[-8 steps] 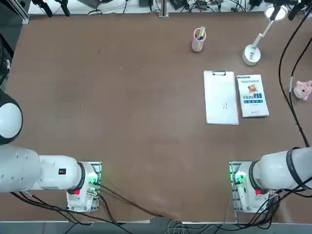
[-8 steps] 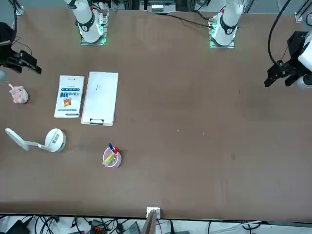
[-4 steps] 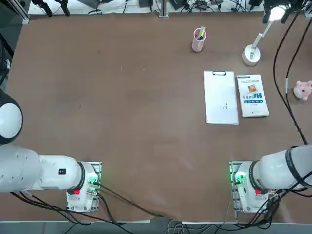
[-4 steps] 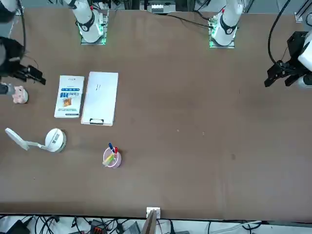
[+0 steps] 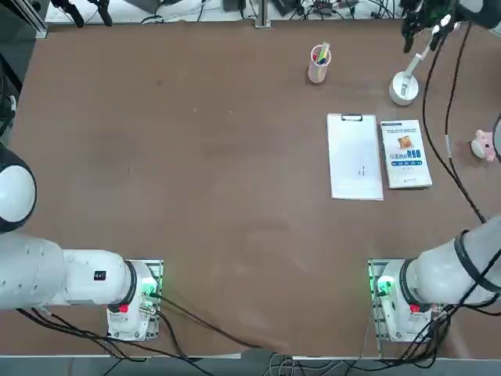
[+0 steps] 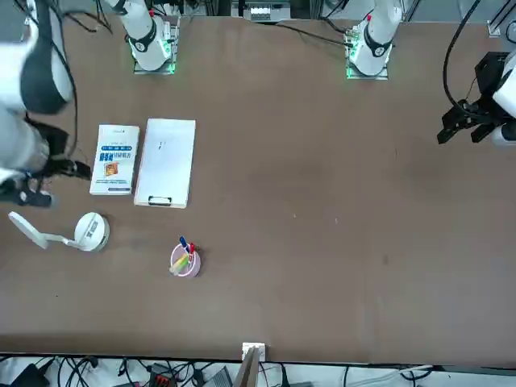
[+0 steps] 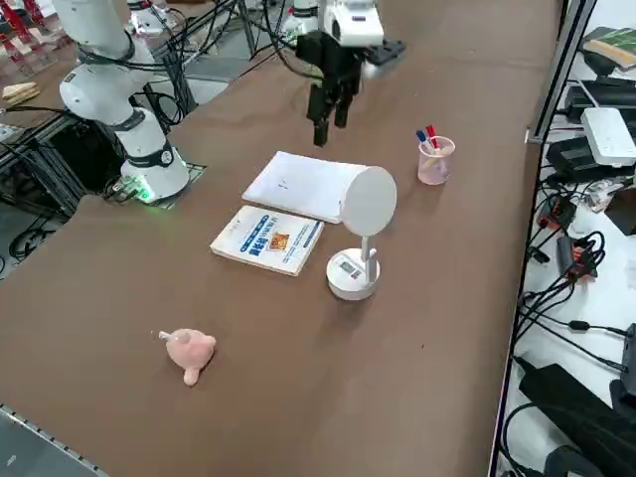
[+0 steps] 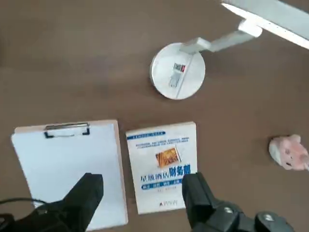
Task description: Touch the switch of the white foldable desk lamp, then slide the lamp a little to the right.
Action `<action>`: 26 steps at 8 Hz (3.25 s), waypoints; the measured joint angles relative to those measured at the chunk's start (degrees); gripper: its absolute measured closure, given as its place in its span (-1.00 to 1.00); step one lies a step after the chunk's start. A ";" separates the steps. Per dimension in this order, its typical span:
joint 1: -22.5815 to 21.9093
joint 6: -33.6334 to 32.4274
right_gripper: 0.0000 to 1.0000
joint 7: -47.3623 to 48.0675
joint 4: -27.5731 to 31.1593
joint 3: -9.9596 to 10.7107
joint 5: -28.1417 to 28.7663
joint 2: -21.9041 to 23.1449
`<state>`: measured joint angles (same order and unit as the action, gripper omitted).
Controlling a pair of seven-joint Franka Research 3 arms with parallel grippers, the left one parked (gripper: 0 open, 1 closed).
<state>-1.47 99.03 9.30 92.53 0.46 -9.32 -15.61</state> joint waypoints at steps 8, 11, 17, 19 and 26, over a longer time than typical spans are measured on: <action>-3.39 11.11 -1.00 14.05 0.16 0.03 -14.70 -13.08; -3.35 14.38 -1.00 16.38 0.21 0.17 -19.29 -16.40; -3.40 22.27 -1.00 21.31 0.29 0.40 -22.59 -21.45; -3.39 23.14 -1.00 23.32 0.33 0.39 -25.75 -23.03; -3.12 26.15 -1.00 23.60 2.02 0.61 -27.26 -24.77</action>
<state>-4.59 125.18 32.89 94.55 1.07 -36.58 -40.38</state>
